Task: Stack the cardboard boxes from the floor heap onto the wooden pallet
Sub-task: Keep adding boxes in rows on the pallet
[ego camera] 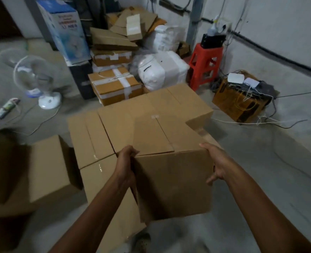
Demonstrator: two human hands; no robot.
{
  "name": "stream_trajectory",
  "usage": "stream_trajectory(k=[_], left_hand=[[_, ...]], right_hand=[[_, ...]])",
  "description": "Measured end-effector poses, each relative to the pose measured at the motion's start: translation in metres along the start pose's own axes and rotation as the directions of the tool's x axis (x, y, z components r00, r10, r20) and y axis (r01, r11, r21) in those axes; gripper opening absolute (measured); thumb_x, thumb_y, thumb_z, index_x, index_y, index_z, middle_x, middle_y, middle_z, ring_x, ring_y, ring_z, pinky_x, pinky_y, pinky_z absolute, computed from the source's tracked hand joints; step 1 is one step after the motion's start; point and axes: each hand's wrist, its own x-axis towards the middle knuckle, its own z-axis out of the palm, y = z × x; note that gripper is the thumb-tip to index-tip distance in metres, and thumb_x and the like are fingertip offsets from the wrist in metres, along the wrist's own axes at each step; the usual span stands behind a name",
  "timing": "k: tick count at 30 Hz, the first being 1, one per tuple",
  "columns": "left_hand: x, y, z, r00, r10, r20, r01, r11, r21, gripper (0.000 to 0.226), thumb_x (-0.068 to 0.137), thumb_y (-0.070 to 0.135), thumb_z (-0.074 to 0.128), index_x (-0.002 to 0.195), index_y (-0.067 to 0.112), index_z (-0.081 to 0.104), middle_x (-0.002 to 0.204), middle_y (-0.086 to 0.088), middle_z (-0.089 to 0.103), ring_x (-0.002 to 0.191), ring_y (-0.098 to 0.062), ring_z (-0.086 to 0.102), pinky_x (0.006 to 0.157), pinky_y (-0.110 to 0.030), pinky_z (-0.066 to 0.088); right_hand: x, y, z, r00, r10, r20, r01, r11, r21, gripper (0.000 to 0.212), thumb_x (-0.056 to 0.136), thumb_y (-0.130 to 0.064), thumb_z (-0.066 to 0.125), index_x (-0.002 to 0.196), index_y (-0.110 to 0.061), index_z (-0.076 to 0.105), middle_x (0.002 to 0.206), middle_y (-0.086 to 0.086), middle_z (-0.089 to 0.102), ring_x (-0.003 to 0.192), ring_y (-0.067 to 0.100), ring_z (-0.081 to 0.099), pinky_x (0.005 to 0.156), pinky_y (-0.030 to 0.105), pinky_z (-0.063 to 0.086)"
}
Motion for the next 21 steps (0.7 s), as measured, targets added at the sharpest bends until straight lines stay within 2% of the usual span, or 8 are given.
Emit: stream_trajectory(k=[1, 3, 5, 7, 9, 13, 21], left_hand=[[0.002, -0.009, 0.007, 0.999, -0.024, -0.045, 0.023, 1.0, -0.015, 0.019, 0.088, 0.028, 0.056, 0.093, 0.009, 0.058, 0.098, -0.007, 0.064, 0.08, -0.022, 0.059, 0.068, -0.029, 0.045], [0.01, -0.029, 0.016, 0.994, -0.035, -0.104, 0.033, 0.999, -0.02, 0.017, 0.095, 0.027, 0.054, 0.1, 0.013, 0.062, 0.11, -0.005, 0.068, 0.096, -0.026, 0.063, 0.078, -0.033, 0.05], [0.012, -0.05, 0.027, 0.99, -0.026, -0.139, 0.032, 0.999, 0.038, 0.02, 0.093, 0.027, 0.059, 0.107, 0.015, 0.067, 0.115, -0.008, 0.07, 0.11, -0.03, 0.062, 0.094, -0.04, 0.05], [0.011, -0.069, 0.04, 0.982, -0.036, -0.187, 0.051, 0.996, 0.076, 0.027, 0.091, 0.024, 0.063, 0.114, 0.012, 0.068, 0.113, -0.013, 0.072, 0.111, -0.033, 0.063, 0.102, -0.045, 0.047], [0.006, -0.086, 0.051, 0.972, -0.038, -0.231, 0.055, 0.996, 0.064, 0.028, 0.091, 0.02, 0.063, 0.117, 0.008, 0.066, 0.112, -0.016, 0.072, 0.109, -0.034, 0.064, 0.101, -0.045, 0.05], [0.007, -0.118, 0.056, 0.956, 0.0, -0.294, 0.014, 0.999, 0.045, 0.039, 0.09, 0.013, 0.06, 0.128, 0.003, 0.061, 0.121, -0.021, 0.068, 0.112, -0.037, 0.064, 0.084, -0.04, 0.054], [0.033, -0.19, 0.033, 0.919, 0.044, -0.391, -0.041, 0.999, 0.016, 0.041, 0.089, 0.003, 0.059, 0.129, 0.01, 0.056, 0.126, -0.016, 0.063, 0.113, -0.033, 0.061, 0.085, -0.039, 0.053]], right_hand=[[0.011, -0.001, -0.005, 1.0, 0.007, 0.02, -0.006, 1.0, -0.025, 0.067, 0.086, -0.056, 0.064, 0.144, -0.027, 0.048, 0.153, 0.012, 0.042, 0.138, 0.048, 0.037, 0.086, 0.082, 0.038], [0.034, 0.0, -0.017, 0.997, 0.022, 0.07, -0.018, 0.998, -0.063, 0.066, 0.087, -0.053, 0.064, 0.145, -0.026, 0.048, 0.153, 0.013, 0.042, 0.137, 0.047, 0.037, 0.092, 0.081, 0.037], [0.051, 0.002, -0.03, 0.993, 0.037, 0.114, -0.026, 0.995, -0.096, 0.065, 0.089, -0.052, 0.063, 0.146, -0.026, 0.047, 0.154, 0.013, 0.04, 0.138, 0.048, 0.035, 0.094, 0.08, 0.036], [0.068, 0.007, -0.044, 0.984, 0.053, 0.168, -0.031, 0.991, -0.13, 0.065, 0.089, -0.053, 0.063, 0.145, -0.027, 0.046, 0.153, 0.014, 0.041, 0.138, 0.047, 0.036, 0.096, 0.078, 0.036], [0.083, 0.017, -0.056, 0.977, 0.071, 0.199, -0.037, 0.985, -0.17, 0.065, 0.088, -0.055, 0.061, 0.145, -0.027, 0.046, 0.152, 0.013, 0.042, 0.136, 0.045, 0.039, 0.097, 0.075, 0.039], [0.107, 0.029, -0.071, 0.959, 0.065, 0.277, 0.008, 0.967, -0.253, 0.066, 0.089, -0.055, 0.061, 0.146, -0.027, 0.044, 0.151, 0.011, 0.043, 0.134, 0.041, 0.043, 0.093, 0.067, 0.048], [0.163, 0.058, -0.056, 0.936, 0.063, 0.347, 0.039, 0.959, -0.28, 0.044, 0.094, -0.031, 0.059, 0.136, -0.021, 0.049, 0.141, 0.004, 0.045, 0.135, 0.036, 0.039, 0.1, 0.07, 0.041]])
